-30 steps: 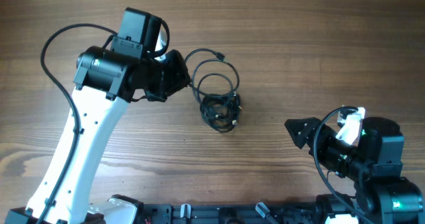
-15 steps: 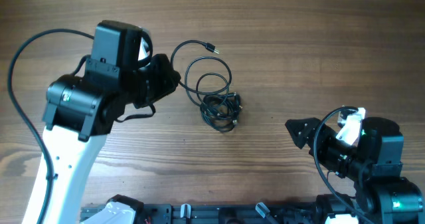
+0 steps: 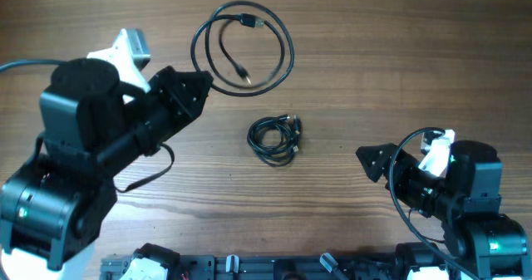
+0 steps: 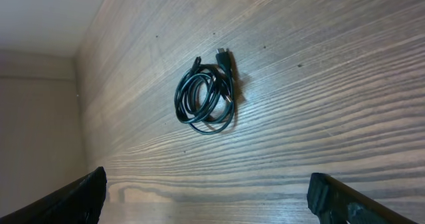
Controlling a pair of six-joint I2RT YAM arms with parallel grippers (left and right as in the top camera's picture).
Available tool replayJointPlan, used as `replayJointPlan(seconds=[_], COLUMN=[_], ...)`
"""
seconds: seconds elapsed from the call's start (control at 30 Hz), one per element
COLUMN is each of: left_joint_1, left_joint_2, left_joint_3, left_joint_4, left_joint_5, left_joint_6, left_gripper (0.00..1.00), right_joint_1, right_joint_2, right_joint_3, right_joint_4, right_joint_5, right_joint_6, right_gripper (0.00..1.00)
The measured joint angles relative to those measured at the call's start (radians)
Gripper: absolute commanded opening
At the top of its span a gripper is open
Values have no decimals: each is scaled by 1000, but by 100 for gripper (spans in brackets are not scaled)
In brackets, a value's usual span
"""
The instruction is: Untangle cables
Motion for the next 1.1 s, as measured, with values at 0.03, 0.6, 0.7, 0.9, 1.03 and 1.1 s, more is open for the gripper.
replayJointPlan(seconds=[0.03, 0.6, 0.7, 0.9, 1.03, 1.1], left_joint_1=[0, -104, -105, -146, -150, -160], left_joint_2=[-6, 146, 146, 146, 146, 146], left_joint_3=[0, 5, 5, 5, 5, 5], left_joint_4=[-1, -62, -42, -45, -72, -75], left_joint_5=[0, 265, 339, 403, 409, 410], left_joint_6=[-5, -117, -227, -412, -565, -609], left_gripper=[4, 4, 4, 4, 4, 4], right_joint_1=[0, 0, 0, 0, 0, 0], right_joint_2=[0, 59, 72, 73, 74, 75], right_joint_3=[0, 0, 0, 0, 0, 0], right_joint_4=[3, 71, 72, 230, 303, 319], right_joint_5=[0, -131, -133, -219, -303, -336], right_joint_6=[0, 5, 5, -54, -166, -209], right_gripper=[100, 100, 100, 100, 100, 97])
